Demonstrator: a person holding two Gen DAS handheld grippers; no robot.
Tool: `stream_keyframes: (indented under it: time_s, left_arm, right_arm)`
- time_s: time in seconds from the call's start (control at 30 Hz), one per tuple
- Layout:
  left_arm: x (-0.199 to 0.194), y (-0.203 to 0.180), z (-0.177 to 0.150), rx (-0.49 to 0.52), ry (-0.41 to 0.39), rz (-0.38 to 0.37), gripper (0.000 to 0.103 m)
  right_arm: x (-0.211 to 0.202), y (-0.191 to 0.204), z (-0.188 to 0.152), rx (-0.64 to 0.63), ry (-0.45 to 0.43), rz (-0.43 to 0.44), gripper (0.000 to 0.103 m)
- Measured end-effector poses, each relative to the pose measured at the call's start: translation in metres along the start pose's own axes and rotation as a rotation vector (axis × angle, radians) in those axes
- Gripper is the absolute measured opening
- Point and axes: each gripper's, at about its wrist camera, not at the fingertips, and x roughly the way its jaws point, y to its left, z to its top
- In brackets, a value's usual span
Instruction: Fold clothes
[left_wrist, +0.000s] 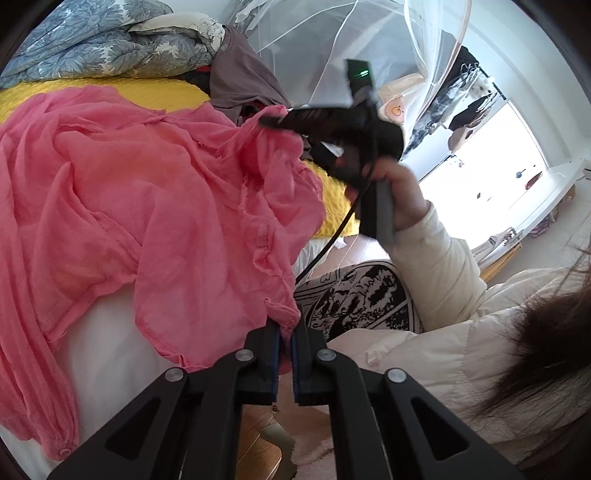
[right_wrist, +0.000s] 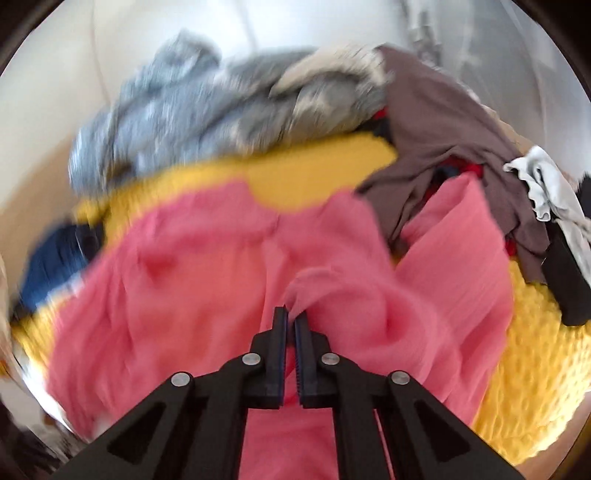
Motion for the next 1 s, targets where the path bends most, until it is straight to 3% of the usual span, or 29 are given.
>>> stream_keyframes:
  time_s: [0.3,0.63,0.7,0.8,1.0]
  left_arm:
    - [0.004,0.005,0.001,-0.016,0.016,0.018,0.005]
    - [0.007,0.021,0.008,-0.095,0.008,0.041,0.005]
    - [0.011,0.021,0.009,-0.093,0.018,0.045,0.005]
    - [0.017,0.016,0.009,-0.059,0.038,0.044,0.005]
    - [0.035,0.000,0.001,0.048,0.135,0.061,0.005]
  right_arm:
    - [-0.062,-0.066,0.065,0.279,-0.362,0.308,0.004]
    - [-0.153,-0.073,0.049,0.114,-0.608,0.880,0.004]
    - [-0.171,-0.065,0.041,0.028,-0.611,0.977,0.004]
    - [-0.182,-0.049,0.030,-0.071,-0.574,1.039,0.004]
    - [-0.168,-0.046,0.035,-0.024,-0.510,1.179,0.004]
